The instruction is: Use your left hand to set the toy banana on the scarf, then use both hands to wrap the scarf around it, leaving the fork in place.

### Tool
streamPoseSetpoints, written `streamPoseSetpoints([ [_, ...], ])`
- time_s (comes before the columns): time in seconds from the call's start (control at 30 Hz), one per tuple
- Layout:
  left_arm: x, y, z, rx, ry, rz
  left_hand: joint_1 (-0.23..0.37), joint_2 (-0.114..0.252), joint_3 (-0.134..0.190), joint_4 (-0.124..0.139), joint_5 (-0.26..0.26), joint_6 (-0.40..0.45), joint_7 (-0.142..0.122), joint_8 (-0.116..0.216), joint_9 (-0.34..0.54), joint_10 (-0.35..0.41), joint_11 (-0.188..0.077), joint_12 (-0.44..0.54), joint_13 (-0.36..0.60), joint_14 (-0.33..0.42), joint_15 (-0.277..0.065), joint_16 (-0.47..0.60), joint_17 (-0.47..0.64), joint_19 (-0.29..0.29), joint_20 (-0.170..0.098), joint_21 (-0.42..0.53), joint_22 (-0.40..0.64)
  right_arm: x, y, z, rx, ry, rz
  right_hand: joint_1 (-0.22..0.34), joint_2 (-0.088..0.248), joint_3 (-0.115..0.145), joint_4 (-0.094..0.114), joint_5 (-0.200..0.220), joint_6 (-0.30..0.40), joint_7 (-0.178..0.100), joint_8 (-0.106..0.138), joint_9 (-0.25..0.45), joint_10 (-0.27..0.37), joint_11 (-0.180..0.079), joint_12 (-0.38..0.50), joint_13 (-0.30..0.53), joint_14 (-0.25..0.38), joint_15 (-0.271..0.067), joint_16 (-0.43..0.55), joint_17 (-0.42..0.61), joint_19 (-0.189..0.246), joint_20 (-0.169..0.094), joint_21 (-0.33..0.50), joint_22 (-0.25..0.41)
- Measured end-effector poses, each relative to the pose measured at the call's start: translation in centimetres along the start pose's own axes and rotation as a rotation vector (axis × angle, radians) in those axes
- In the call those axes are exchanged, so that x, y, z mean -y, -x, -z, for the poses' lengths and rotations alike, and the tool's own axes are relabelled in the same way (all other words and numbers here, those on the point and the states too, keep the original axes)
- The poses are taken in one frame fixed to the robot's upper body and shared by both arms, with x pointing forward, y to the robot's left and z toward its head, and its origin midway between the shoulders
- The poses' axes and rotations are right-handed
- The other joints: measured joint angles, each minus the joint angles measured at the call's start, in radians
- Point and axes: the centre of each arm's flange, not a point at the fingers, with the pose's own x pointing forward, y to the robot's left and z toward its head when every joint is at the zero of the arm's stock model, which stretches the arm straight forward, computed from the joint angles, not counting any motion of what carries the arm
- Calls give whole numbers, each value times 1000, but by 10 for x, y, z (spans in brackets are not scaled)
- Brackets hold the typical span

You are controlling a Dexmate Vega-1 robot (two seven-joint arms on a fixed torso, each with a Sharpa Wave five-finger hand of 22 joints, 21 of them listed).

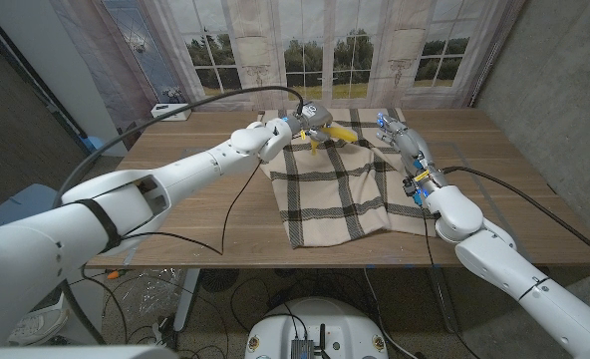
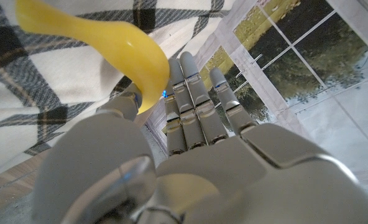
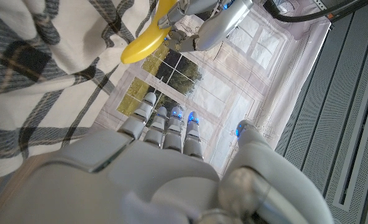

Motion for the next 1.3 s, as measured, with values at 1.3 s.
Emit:
streamPoseSetpoints([
  [1.3,15,-12,-36,86,-7,205,-128,-11,-118,67,7,-367,-124,-234,-38,-400,-22,-365,-150,-434,54,-258,-174,-197,60,-43,-9,7,14,0,2,13,26,0,0,7,-7,0,0,0,0,0,5,5,0,0,0,0,0,0,0,0,0,0],
])
